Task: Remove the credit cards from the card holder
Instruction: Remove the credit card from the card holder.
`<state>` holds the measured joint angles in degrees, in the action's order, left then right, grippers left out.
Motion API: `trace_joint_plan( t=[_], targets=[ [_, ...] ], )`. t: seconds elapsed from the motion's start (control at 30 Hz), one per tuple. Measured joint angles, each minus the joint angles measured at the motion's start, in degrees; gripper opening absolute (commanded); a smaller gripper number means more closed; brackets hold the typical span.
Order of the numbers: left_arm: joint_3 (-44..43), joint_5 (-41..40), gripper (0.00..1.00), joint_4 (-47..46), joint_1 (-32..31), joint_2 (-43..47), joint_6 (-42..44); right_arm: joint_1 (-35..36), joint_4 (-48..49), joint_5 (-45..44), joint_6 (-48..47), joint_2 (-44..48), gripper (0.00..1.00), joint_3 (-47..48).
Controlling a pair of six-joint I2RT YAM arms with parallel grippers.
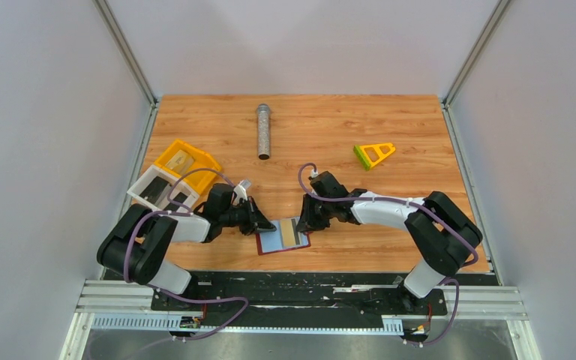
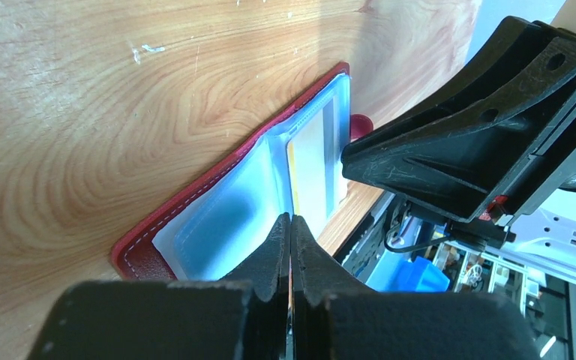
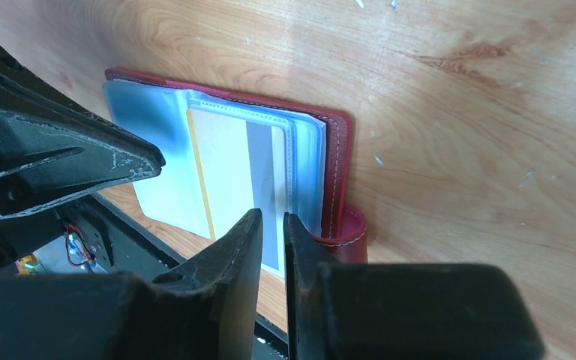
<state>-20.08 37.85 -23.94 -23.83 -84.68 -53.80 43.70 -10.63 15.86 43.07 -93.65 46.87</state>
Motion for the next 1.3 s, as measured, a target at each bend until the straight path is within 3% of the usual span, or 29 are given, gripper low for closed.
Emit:
trace_joint_plan(
  t=[0.07, 0.37, 0.97, 1.3],
  targets=[
    [0.0, 0.02, 0.13, 0.24, 0.0, 0.13, 0.24, 0.0, 0.02, 0.22, -0.09, 0.0, 0.22, 0.04],
    [0.0, 0.11, 0.25, -0.98, -0.02, -0.09, 0.13, 0.0, 0.17, 0.57, -0.09, -0.11, 0.22, 1.99],
    [1.11, 0.9, 0.29, -9.38, -0.94, -5.51, -1.9, 0.02, 0.44, 1.18, 0.37, -2.75, 0.21, 2.47],
    [3.34, 3.08, 0.26, -22.93, -0.94, -12.79, -7.26, 0.04, 0.63, 1.27, 0.42, -2.8, 0.2, 2.47]
  ],
)
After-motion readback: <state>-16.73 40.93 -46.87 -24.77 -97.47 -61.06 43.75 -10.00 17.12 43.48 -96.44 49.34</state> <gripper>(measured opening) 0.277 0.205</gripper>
